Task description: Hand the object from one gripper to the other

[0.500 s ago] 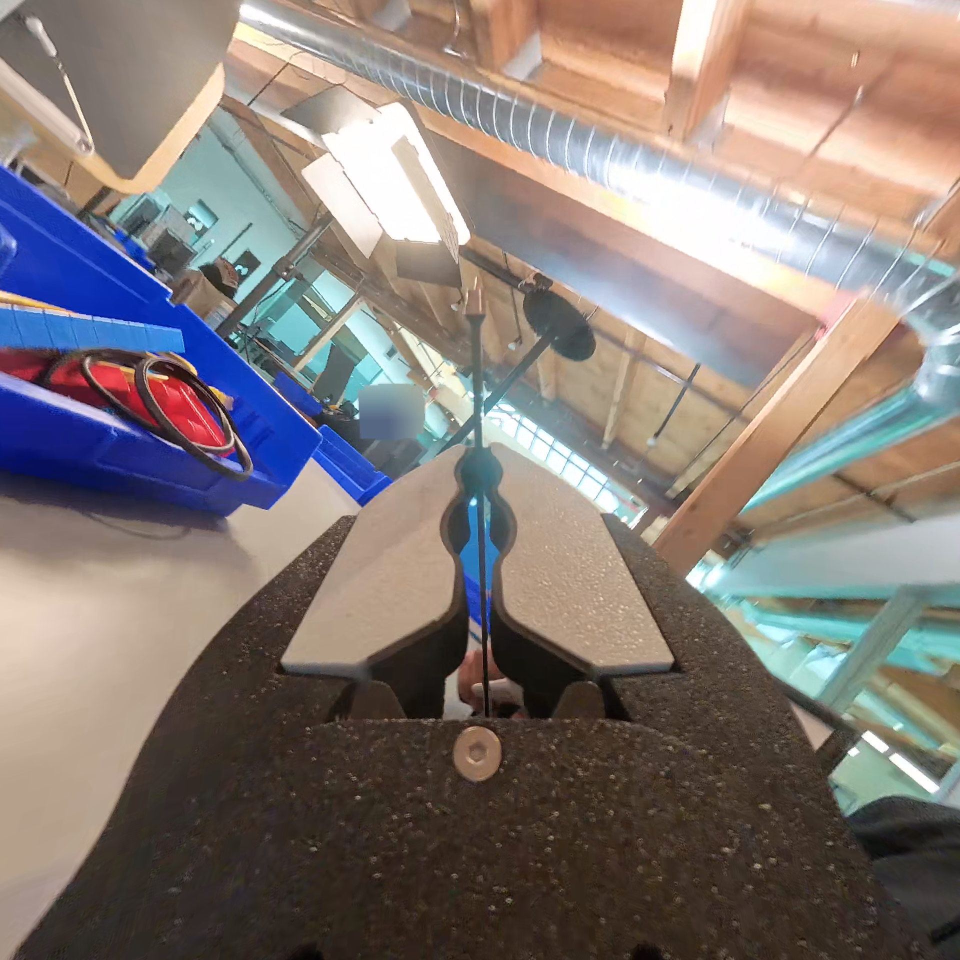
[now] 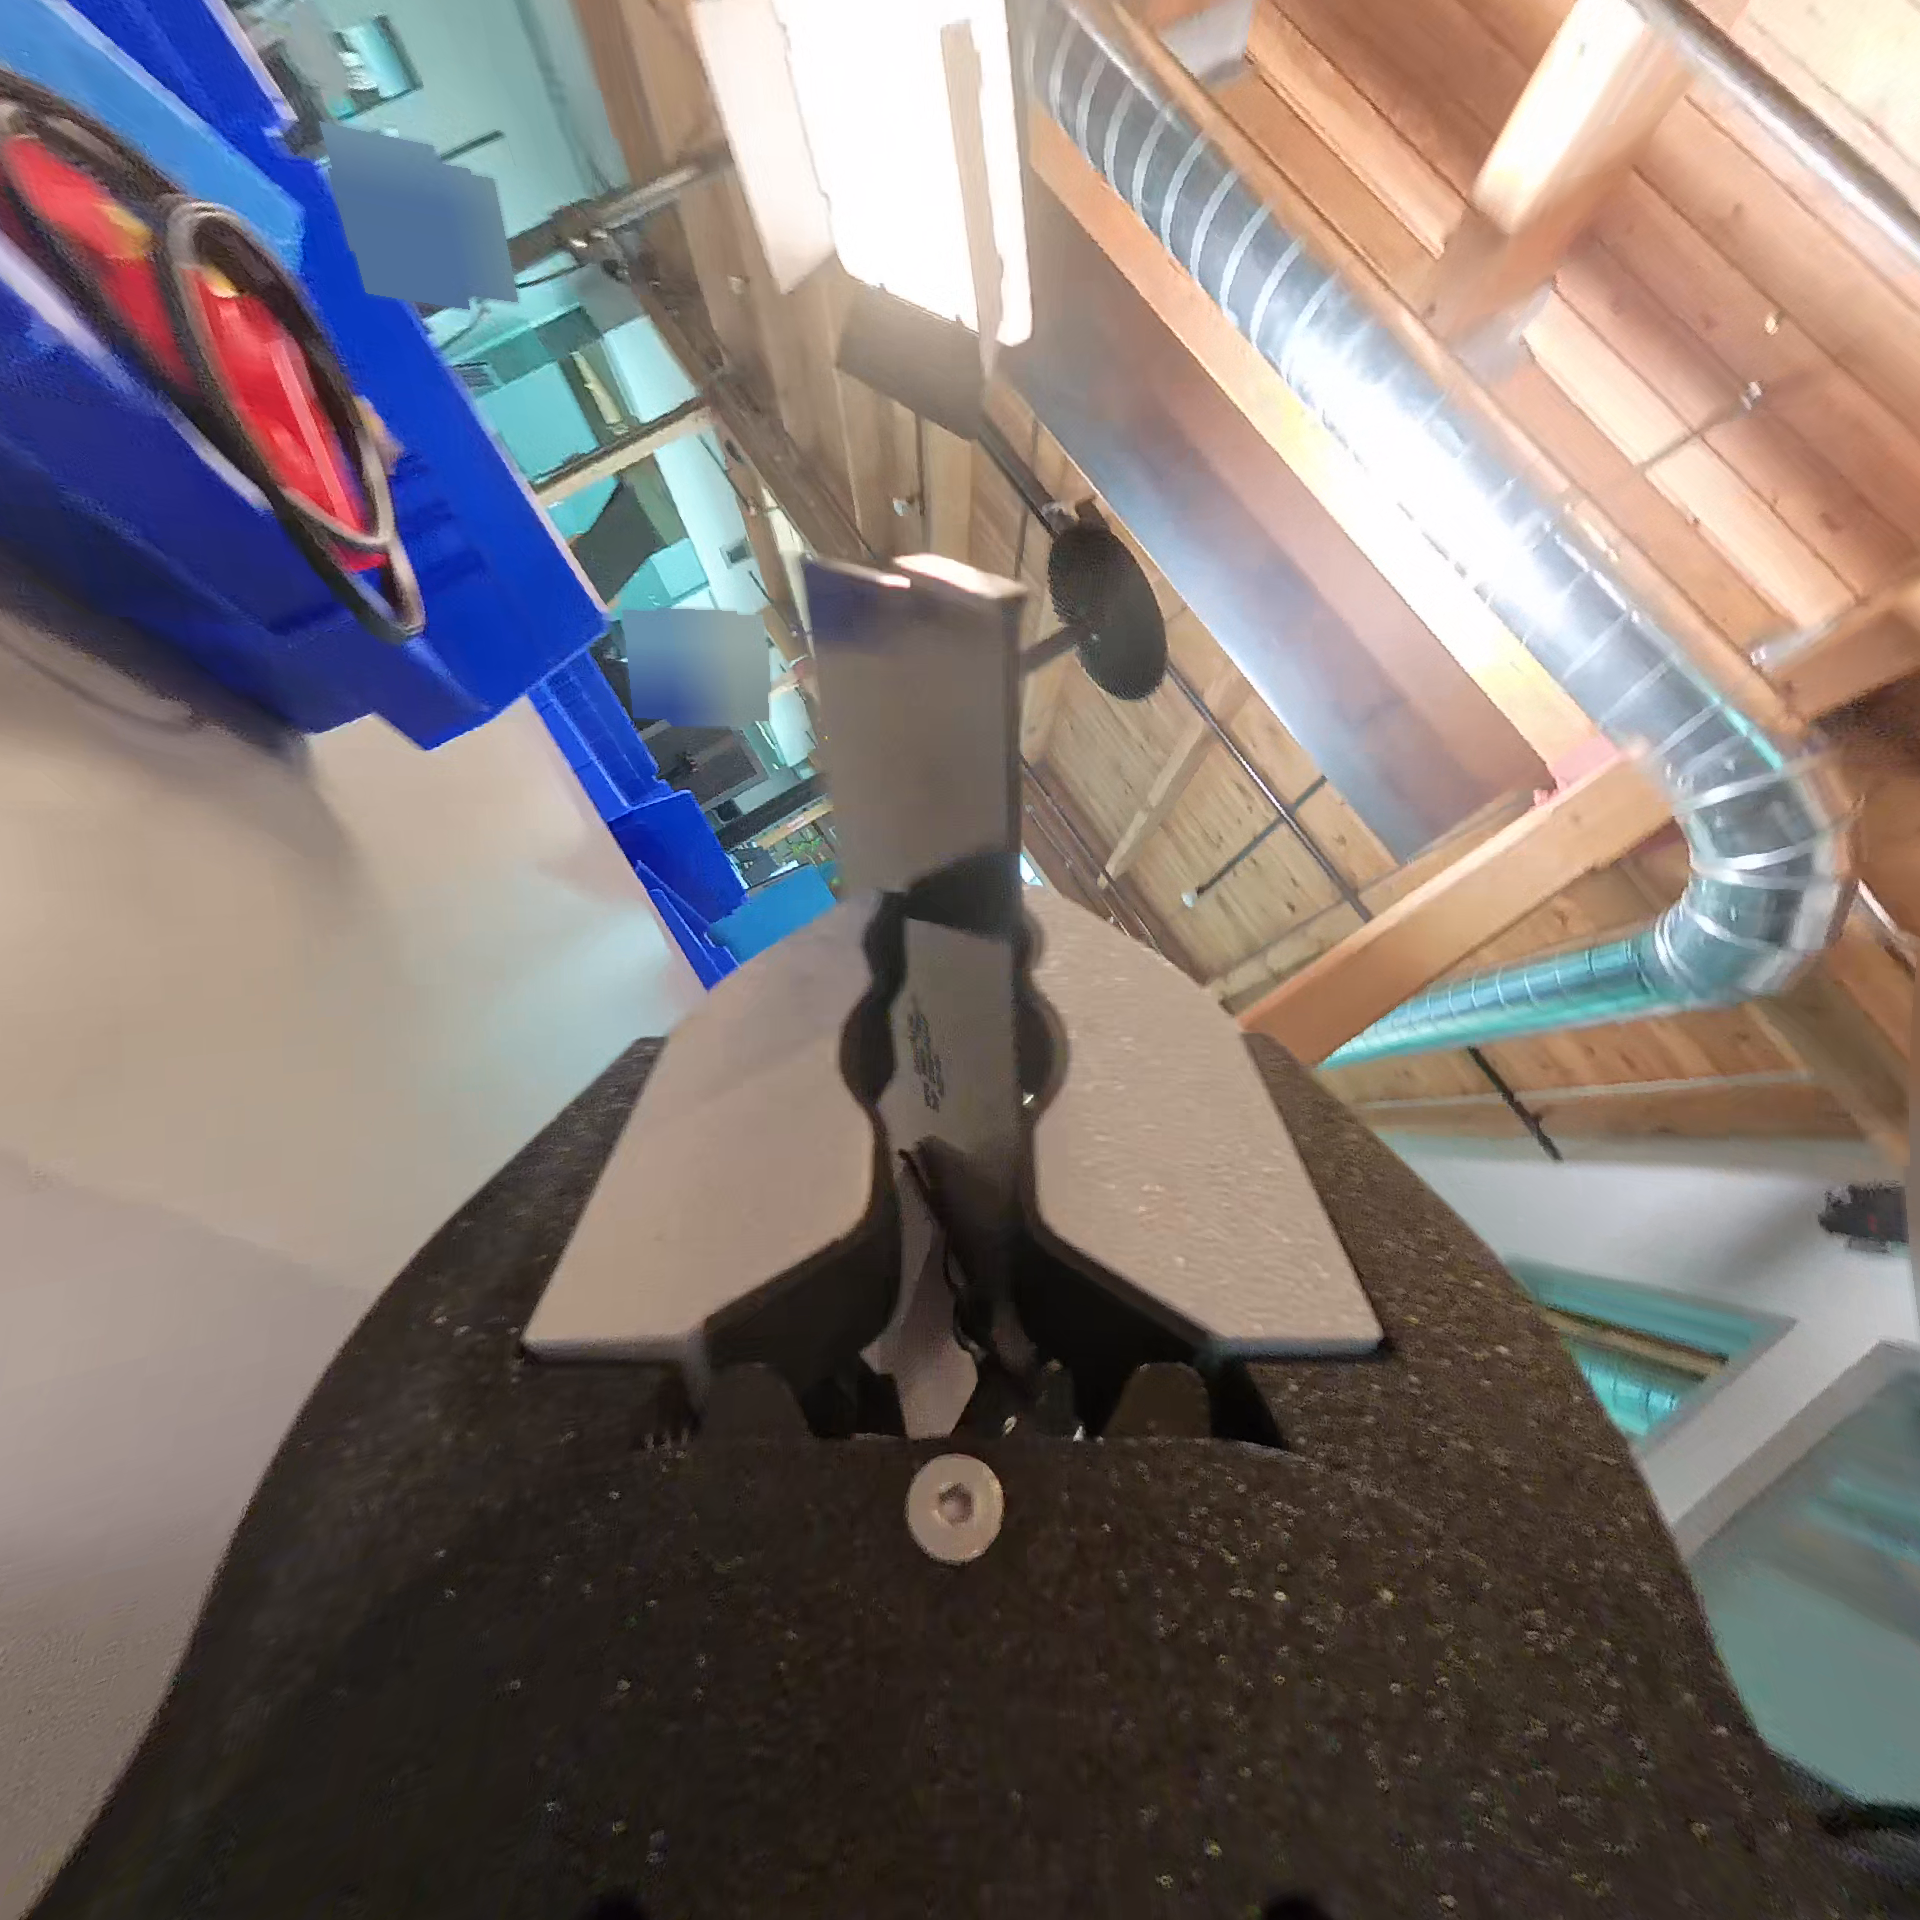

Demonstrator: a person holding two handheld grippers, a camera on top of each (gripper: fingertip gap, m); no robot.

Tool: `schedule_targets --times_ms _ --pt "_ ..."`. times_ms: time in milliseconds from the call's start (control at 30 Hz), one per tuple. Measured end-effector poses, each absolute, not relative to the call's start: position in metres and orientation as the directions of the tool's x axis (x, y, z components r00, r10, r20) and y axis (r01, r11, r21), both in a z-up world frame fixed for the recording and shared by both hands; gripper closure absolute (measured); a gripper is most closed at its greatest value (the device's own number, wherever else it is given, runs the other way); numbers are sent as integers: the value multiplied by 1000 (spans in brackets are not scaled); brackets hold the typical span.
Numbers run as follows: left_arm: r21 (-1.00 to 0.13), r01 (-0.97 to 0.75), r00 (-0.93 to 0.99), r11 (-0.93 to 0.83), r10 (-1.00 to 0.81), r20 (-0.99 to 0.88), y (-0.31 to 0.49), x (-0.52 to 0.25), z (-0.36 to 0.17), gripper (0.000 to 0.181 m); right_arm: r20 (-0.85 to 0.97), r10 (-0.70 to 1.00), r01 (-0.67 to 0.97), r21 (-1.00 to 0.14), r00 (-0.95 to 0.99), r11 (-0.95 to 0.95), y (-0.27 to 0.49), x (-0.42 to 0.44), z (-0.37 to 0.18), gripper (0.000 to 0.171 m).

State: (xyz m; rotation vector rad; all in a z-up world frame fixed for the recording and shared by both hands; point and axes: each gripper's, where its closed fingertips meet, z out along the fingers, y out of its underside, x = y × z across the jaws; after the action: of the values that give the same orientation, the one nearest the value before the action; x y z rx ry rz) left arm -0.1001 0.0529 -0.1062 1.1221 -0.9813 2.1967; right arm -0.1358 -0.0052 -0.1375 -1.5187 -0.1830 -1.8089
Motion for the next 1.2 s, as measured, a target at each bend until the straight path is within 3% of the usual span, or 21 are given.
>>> schedule_targets --times_ms 133,300,433,567,600,633,700,900,1033,1133,1200 --pt "-480 -628 -682 -613 136 718 51 -112 -82 124 757 -634 575 -592 156 -565 -21 -132 -119 170" --pt "-535 -582 -748 -612 144 648 52 -118 -76 120 374 -792 445 -884 483 -146 -37 -134 -95 170" --pt "-559 -597 -742 -576 132 657 39 -119 -87 118 111 -686 275 -952 719 135 -29 -142 -90 169" --pt "-585 -602 -756 -544 153 636 27 -128 -89 115 -110 -453 46 -946 885 321 -11 -156 -92 169" --pt "-597 -593 -769 -540 160 619 25 -132 -87 118 -158 -377 -19 -937 913 348 -6 -161 -93 170" --pt "-614 -574 -790 -542 168 590 24 -138 -85 133 -200 -313 -76 -927 929 368 -1 -165 -94 169" --pt "-650 -512 -843 -561 181 507 27 -150 -78 178 -258 -273 -143 -914 927 379 4 -163 -99 167" --pt "-870 -129 -934 -475 -237 267 34 -139 -80 178 -189 -553 -47 -964 812 261 -13 -130 -116 141" --pt "-952 215 -854 -219 -515 -75 41 -135 -80 178 -76 -659 63 -981 748 185 -23 -125 -113 137" --pt "-891 449 -702 70 -589 -400 38 -136 -87 179 53 -689 152 -985 723 84 -22 -128 -112 133" --pt "-769 583 -548 262 -572 -610 35 -138 -93 176 128 -676 197 -980 726 26 -17 -134 -112 132"
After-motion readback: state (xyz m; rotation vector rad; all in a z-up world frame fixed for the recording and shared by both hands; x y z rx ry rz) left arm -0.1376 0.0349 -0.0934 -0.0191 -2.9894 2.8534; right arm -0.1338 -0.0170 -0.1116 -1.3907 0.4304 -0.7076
